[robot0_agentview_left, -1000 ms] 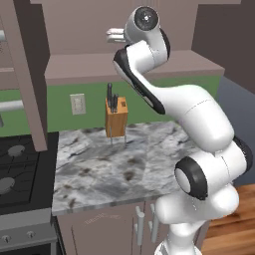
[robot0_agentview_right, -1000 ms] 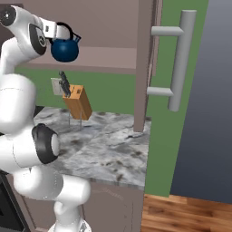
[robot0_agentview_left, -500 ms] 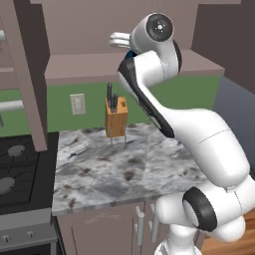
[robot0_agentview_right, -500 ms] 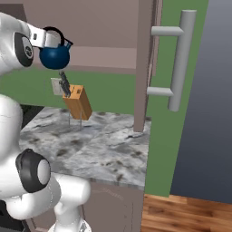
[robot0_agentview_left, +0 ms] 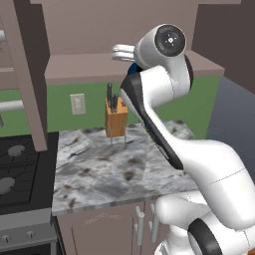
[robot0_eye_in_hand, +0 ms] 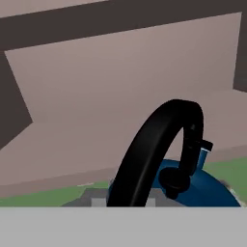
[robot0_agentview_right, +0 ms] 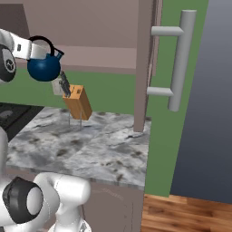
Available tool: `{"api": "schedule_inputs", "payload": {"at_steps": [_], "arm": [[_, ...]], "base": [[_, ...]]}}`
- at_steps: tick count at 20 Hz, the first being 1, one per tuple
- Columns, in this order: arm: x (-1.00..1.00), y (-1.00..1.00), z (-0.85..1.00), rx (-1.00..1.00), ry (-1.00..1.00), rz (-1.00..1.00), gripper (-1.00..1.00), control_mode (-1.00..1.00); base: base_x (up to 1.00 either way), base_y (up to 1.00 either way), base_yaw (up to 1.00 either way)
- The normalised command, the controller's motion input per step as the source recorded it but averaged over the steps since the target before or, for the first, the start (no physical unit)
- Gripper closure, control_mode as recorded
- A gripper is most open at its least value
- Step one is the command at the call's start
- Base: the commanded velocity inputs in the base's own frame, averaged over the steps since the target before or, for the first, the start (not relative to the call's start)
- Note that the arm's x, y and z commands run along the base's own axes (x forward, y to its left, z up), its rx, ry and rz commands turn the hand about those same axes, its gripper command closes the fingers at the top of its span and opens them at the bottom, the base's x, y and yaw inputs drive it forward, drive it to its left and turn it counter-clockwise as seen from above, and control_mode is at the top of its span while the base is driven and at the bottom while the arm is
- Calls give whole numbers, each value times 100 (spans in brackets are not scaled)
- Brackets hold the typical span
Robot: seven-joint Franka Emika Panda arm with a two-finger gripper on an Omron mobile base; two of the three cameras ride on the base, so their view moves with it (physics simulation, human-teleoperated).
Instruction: Open the cabinet, pick the kettle from the cabinet, and place it in the sink.
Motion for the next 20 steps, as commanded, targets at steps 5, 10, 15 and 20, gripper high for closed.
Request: {"api": "schedule_inputs", "payload": {"at_steps": [5,10,15,20], "arm": [[-54,0,-39,0,13,0,100,-100],[-41,-21,-45,3,16,-1,100,-100],[-32,-20,-54,2,15,0,100,-100],[-24,-13,-58,0,1,0,100,-100]], "base": [[0,0,0],[0,0,0],[0,0,0],[0,0,0]]}}
